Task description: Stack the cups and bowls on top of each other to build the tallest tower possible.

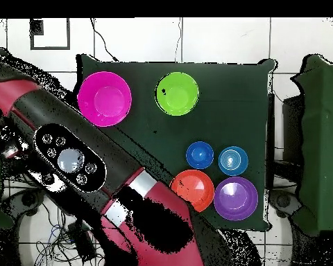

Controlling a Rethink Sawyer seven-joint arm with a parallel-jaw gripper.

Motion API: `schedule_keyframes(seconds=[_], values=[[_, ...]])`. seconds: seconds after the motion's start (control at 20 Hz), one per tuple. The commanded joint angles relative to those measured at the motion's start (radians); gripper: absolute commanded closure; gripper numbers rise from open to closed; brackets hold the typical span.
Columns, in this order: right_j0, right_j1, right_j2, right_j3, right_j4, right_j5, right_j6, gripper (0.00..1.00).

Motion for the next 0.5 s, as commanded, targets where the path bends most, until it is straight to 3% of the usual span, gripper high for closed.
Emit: schedule_keyframes(seconds=[0.05,0.3,0.5], values=[[0.067,-0.030,-0.190,-0.036,0.126,-0.055,0.298,0.00],[0.100,-0.053,-0.281,0.026,0.146,-0.141,0.297,0.00],[0.163,-0.045,-0.366,0.116,0.133,-0.257,0.341,0.00]])
